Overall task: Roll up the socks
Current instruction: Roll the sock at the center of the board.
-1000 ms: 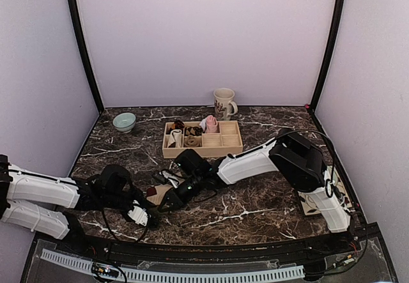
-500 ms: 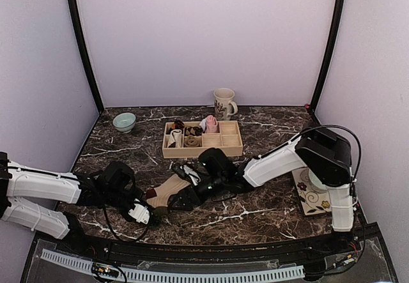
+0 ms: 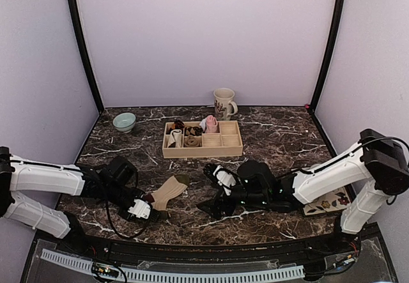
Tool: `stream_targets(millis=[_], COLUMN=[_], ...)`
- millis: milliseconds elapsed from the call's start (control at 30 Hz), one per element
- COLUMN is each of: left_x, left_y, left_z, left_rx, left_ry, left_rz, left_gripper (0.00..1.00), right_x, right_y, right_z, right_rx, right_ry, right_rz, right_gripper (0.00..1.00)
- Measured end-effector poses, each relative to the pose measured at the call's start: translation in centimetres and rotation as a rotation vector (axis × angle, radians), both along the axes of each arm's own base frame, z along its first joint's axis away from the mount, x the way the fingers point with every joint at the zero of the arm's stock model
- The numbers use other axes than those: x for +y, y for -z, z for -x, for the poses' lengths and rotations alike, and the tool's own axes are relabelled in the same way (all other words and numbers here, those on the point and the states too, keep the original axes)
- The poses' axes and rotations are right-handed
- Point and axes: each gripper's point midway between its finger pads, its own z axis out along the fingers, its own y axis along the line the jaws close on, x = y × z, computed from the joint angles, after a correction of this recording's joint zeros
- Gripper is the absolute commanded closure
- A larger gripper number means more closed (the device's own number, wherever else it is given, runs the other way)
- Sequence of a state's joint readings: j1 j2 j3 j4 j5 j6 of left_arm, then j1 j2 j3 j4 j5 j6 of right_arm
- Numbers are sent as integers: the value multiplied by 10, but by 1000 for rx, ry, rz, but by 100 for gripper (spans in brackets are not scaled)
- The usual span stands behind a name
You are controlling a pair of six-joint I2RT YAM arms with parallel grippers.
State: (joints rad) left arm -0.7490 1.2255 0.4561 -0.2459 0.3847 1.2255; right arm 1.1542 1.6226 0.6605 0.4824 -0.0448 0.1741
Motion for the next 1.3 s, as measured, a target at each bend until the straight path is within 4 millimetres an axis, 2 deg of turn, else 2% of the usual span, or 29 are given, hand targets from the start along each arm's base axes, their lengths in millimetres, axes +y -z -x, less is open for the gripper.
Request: stream_targets(millis=[67, 167, 233, 300, 400, 600, 833, 1133, 1167, 1300], left_x=[0, -2, -2, -1, 3, 2, 0, 8, 8, 10], left_y=[0, 0, -1, -1, -1, 1, -1, -1, -1, -1], left_z=[1, 0, 0, 1, 6, 8, 8, 7, 7, 10], left_rx=[51, 129, 168, 198, 257, 431, 521, 577, 582, 589], left_ry=[-15, -42, -63, -86, -123, -198, -246, -270, -269, -259], left_rz=[-9, -23, -25, -22, -27, -87, -76, -61, -58, -59], left_gripper=[100, 100, 100, 100, 100, 100, 100, 100, 100, 100], right_x=[7, 15, 19, 24, 35, 55, 67, 126, 128, 141], right_y=[-17, -40, -47, -48, -43, -14, -3, 12, 24, 42], right_z=[1, 5, 10, 18, 29, 52, 61, 71, 71, 73], right_rx=[-97, -196, -231, -244, -260, -296, -327, -436, -437, -479], right_ry=[4, 1, -21, -51, -99, -185, -237, -427, -442, -506], right_rz=[13, 24, 31, 50, 87, 189, 232, 245, 263, 285], right_gripper=[6, 16, 20, 20, 19, 19, 20, 27, 27, 31])
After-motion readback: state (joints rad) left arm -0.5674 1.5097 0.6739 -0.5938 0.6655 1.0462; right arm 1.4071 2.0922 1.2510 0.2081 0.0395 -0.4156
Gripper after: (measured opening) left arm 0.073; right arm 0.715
